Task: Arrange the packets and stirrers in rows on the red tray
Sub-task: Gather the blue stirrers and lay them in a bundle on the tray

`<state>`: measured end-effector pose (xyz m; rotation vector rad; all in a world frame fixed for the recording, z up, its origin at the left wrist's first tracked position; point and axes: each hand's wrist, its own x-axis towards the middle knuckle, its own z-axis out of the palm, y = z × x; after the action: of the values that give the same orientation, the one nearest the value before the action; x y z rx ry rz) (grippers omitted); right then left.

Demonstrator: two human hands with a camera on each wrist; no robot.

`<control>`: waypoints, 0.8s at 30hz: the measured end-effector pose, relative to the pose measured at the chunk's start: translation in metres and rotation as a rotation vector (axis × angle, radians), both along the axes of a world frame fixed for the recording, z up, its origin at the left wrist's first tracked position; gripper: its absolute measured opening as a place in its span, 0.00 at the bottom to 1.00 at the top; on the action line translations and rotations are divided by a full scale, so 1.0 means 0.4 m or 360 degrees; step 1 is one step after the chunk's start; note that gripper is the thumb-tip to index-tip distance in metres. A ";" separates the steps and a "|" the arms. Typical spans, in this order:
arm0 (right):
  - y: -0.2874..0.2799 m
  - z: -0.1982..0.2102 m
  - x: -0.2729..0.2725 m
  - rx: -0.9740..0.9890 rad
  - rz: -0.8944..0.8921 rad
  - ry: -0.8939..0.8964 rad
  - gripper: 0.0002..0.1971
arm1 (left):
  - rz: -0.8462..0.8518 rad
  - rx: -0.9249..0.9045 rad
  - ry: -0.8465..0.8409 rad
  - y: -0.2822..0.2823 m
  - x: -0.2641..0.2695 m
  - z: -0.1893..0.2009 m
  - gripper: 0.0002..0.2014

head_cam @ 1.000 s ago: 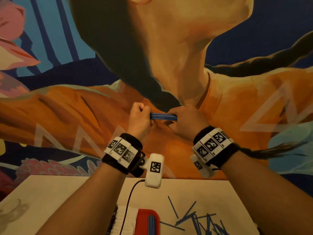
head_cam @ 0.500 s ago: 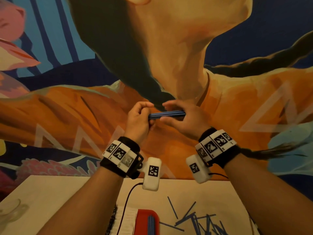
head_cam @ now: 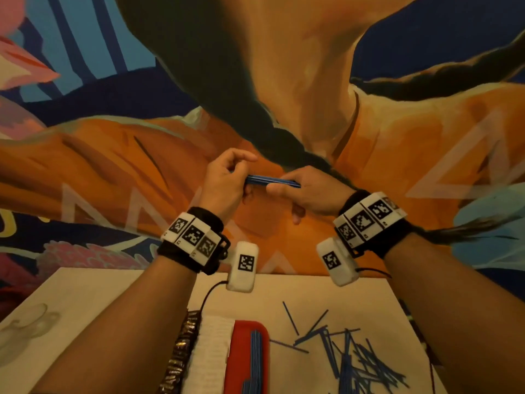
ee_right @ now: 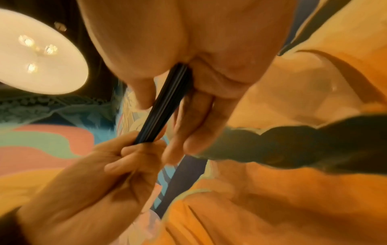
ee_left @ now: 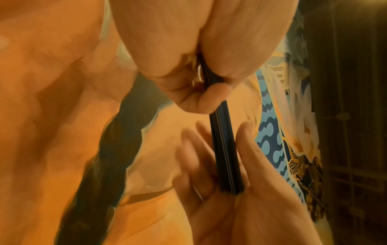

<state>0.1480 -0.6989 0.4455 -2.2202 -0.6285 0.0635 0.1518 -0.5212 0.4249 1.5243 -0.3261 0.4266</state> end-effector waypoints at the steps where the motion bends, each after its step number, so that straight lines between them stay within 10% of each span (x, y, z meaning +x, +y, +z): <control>1: 0.004 -0.012 -0.006 -0.0162 0.0001 0.0066 0.13 | 0.0015 0.0055 -0.0001 0.008 0.006 -0.017 0.09; 11: 0.082 -0.270 0.008 -0.0754 -0.0466 0.0250 0.21 | -0.0013 0.0396 0.0313 0.036 0.025 -0.249 0.11; 14: 0.105 -0.385 0.007 -0.0655 -0.0445 0.0459 0.19 | 0.0029 0.0077 0.0545 0.034 0.021 -0.353 0.05; 18: 0.129 -0.578 0.008 -0.0635 -0.0591 0.0645 0.23 | -0.0117 -0.0391 0.1175 0.021 -0.018 -0.519 0.21; 24: 0.144 -0.833 -0.025 -0.0749 -0.0627 0.1064 0.19 | -0.0211 -0.0598 0.1616 0.002 -0.064 -0.771 0.07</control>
<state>0.1380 -0.6413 0.1122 -2.5111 0.2175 0.7798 0.1262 -0.5206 0.1164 1.1655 0.4295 -0.3946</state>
